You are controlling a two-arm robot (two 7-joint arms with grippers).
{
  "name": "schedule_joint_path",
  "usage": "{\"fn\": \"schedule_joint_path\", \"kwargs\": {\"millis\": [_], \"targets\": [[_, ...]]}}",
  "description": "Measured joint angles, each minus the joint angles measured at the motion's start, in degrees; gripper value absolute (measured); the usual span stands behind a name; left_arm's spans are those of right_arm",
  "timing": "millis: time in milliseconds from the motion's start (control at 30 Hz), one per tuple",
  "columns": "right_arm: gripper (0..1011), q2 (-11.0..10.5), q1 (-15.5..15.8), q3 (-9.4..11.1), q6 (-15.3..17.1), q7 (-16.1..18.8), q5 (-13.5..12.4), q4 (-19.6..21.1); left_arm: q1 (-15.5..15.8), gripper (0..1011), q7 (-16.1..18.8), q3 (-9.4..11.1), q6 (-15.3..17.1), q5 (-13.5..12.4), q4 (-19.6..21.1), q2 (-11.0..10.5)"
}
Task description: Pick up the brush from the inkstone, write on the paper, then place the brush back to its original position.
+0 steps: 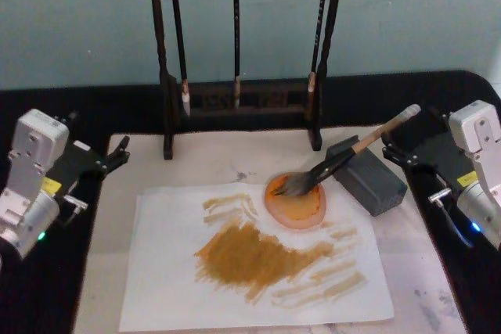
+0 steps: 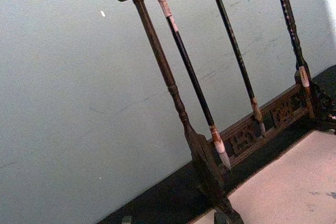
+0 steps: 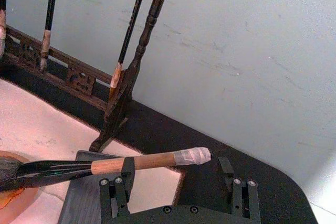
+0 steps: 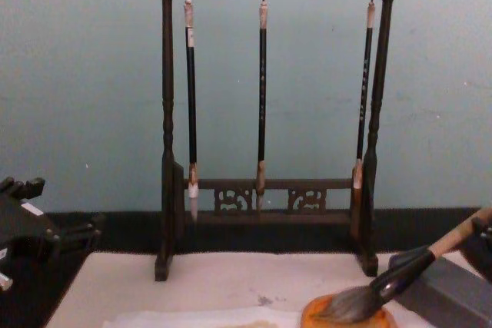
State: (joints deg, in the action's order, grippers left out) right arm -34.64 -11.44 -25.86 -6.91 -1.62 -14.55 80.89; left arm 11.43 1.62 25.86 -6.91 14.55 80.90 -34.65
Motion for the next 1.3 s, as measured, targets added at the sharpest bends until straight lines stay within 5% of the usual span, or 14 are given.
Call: {"fn": "schedule_joint_path", "kwargs": {"millis": [1300], "targets": [[1000, 0.0, 0.0, 0.0, 0.0, 0.0, 0.0, 0.0, 0.0, 1010, 0.0, 0.0, 0.0, 0.0, 0.0, 0.0]]}}
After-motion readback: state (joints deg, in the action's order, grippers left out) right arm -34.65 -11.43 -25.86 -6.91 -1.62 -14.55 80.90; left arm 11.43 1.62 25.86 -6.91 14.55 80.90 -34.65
